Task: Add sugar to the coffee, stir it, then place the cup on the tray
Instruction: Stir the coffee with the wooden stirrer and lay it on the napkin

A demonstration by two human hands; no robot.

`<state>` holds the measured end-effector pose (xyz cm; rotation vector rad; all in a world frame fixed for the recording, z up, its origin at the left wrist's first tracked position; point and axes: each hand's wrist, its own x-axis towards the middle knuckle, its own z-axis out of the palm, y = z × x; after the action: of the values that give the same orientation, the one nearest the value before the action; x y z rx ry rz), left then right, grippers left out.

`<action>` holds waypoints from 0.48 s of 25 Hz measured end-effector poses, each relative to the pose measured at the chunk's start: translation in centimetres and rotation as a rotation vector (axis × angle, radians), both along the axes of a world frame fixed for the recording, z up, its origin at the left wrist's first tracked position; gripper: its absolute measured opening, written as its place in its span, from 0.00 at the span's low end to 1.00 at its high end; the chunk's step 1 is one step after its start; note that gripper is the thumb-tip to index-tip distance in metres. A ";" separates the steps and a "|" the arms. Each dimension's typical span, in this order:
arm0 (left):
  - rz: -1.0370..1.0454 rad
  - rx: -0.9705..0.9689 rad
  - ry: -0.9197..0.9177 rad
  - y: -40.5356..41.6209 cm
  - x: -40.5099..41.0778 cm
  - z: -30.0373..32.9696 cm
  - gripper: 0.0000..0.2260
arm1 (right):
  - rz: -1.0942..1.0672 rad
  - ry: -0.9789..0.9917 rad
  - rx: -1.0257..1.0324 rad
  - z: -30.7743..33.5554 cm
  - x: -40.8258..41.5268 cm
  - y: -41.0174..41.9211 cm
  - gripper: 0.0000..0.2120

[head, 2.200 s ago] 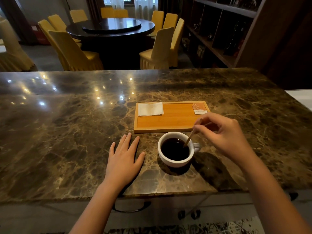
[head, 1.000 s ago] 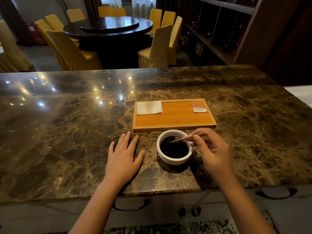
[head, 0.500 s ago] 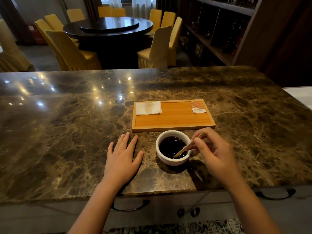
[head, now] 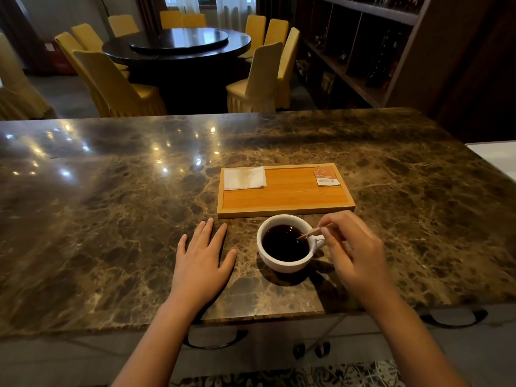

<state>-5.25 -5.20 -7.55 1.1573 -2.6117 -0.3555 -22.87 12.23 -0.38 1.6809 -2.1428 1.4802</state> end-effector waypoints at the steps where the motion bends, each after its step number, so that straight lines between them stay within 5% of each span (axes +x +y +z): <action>1: -0.001 -0.001 0.000 0.0 0.0 0.0 0.26 | 0.007 0.008 0.018 0.2 0.1 0.1 0.07; 9: -0.006 0.004 -0.006 0.0 -0.1 0.1 0.26 | 0.056 -0.416 -0.059 -0.1 1.4 -1.0 0.05; 12: -0.006 0.001 -0.010 0.1 0.0 0.1 0.25 | 0.020 -0.399 -0.125 -0.7 1.3 -1.6 0.05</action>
<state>-5.25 -5.14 -7.46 1.1545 -2.6247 -0.3537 -21.54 10.62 -1.08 1.4689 -2.1486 2.0555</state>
